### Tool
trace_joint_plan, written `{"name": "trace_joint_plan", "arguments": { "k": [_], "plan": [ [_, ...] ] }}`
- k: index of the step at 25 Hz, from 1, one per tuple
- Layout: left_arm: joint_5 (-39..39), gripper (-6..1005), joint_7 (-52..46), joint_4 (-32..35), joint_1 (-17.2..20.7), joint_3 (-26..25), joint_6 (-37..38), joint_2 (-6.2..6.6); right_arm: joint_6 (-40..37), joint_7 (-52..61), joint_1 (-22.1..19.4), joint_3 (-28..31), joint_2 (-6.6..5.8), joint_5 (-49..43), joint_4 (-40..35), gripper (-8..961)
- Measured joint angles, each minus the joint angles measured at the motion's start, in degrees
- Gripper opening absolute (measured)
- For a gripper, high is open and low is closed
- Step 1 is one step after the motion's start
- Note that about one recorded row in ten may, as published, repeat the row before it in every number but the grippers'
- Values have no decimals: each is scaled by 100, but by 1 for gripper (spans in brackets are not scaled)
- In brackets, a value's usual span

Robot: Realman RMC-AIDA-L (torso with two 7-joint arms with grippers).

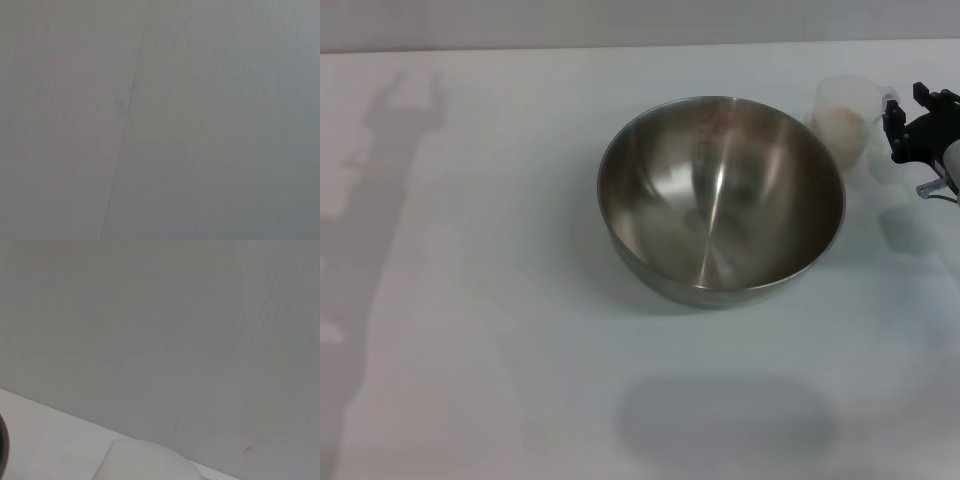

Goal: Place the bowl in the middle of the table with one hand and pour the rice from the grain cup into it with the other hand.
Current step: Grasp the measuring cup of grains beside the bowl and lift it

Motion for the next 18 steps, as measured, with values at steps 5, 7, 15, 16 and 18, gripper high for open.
{"name": "trace_joint_plan", "arguments": {
  "k": [5,7,15,16,18],
  "plan": [
    [0,474,0,0,-8,0,0,0,0,-2,2,-5,0,-12,0,413],
    [0,474,0,0,-9,0,0,0,0,-2,3,-7,0,-12,0,360],
    [0,474,0,0,2,-8,61,0,16,-4,13,-8,4,-12,0,271],
    [0,474,0,0,6,-9,64,0,18,-4,13,-8,4,-12,0,263],
    [0,474,0,0,17,-9,86,0,23,-8,12,-14,6,-12,0,245]
  ]
}}
